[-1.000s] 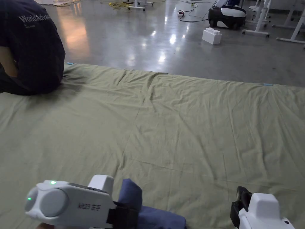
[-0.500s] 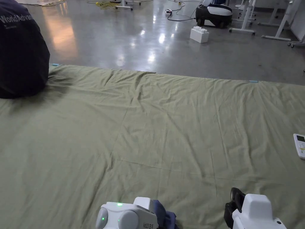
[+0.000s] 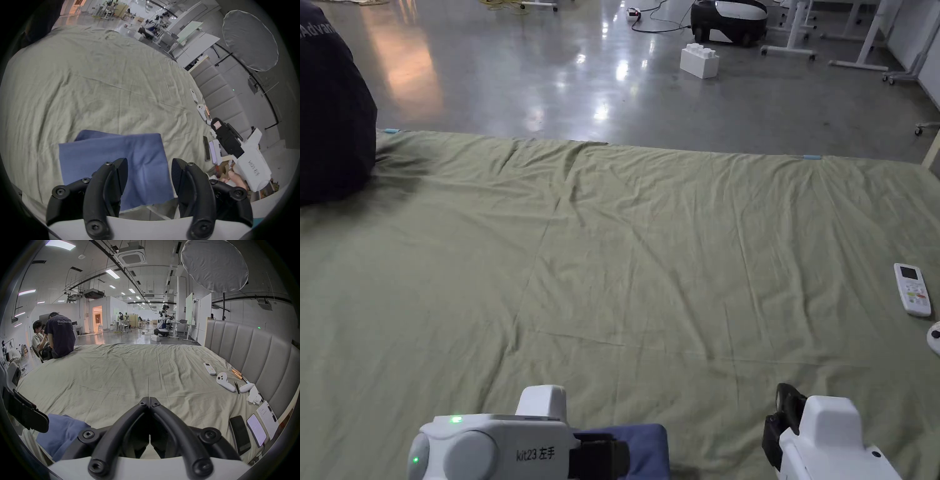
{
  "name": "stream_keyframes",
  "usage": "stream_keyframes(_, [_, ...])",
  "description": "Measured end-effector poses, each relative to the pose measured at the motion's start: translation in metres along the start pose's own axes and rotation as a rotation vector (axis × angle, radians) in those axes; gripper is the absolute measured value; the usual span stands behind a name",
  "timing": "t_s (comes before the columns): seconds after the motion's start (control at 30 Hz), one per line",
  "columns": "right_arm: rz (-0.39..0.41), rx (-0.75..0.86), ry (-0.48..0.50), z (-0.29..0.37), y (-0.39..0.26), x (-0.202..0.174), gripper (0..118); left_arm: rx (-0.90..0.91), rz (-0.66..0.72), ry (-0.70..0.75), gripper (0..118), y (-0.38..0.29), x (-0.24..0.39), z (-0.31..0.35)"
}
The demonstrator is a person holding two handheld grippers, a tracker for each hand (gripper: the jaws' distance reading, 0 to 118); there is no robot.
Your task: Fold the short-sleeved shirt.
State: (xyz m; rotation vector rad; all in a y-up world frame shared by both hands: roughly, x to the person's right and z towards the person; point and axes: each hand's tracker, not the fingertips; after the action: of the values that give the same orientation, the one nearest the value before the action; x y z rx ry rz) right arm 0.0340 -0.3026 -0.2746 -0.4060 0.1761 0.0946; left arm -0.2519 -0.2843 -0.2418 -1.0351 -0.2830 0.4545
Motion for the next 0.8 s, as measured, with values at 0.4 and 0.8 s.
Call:
stream_keyframes(0.4, [0.0,-0.015,-0.001,-0.002,-0.004,0.0,1,-0.169,0.016,-0.026,7,-0.045,-0.006,-0.076])
stream_keyframes(0.8, [0.002,0.0,0.003,0.0,0.002,-0.004,1,-0.119,-0.033,-0.024,3,-0.041,0.001,-0.059])
